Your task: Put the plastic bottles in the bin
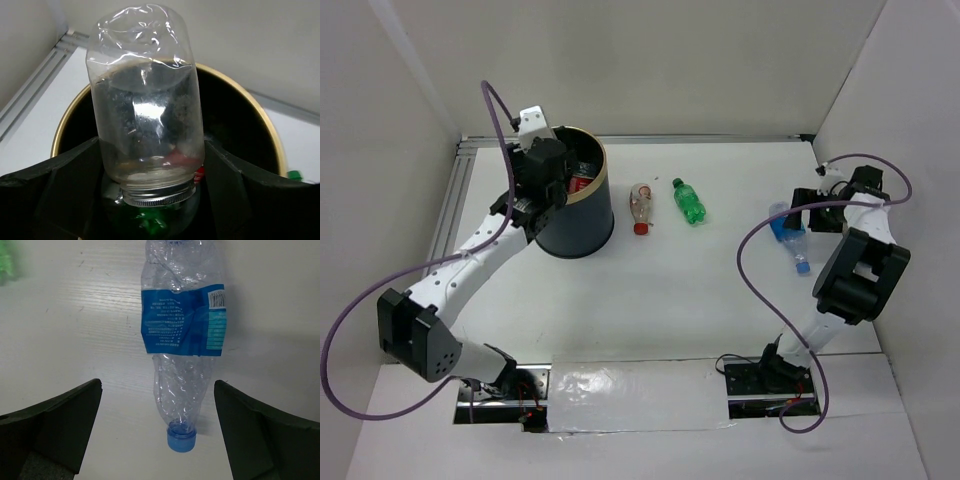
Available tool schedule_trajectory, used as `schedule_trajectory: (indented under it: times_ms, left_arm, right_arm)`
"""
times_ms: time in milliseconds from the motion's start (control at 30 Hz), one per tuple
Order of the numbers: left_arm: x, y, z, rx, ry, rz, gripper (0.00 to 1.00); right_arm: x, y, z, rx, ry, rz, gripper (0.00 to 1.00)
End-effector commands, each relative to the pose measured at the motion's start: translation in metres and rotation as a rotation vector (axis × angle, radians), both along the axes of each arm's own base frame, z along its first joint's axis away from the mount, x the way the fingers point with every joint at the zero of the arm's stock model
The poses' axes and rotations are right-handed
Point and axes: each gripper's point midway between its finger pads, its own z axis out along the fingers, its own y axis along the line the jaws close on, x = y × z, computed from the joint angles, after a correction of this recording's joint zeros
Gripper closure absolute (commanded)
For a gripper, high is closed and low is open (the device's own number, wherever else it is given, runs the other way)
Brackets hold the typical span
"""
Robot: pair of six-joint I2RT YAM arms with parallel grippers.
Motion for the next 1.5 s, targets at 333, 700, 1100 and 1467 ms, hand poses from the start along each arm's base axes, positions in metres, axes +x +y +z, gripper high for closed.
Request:
schedule_trajectory:
  times_ms: [333,700,1100,1467]
  left_arm:
    - [-0.033,-0.072,0.044,0.041,-0.078,-0.292,0.01]
    - [-0.131,-0.205,-0.092,0.005,0.141,-0.754,0.52]
    - [-0.194,-0.224,-0.231,0.081,0.482,-0.797,0.15]
    - [-0.23,-0.213,-0.282,0.13,0.618,-0.799,0.15]
  right_arm:
    - [0.015,-0.014,-0.055,-0.27,0.14,0.039,0.0]
    - [0.025,0.009,-0.081,-0.161,0.178,0.192,0.61]
    - [0.081,0.227,0.225,-0.02,-0.696,0.916,0.91]
    - [0.068,0.506,0.383,0.304,-1.267,1.16,0.91]
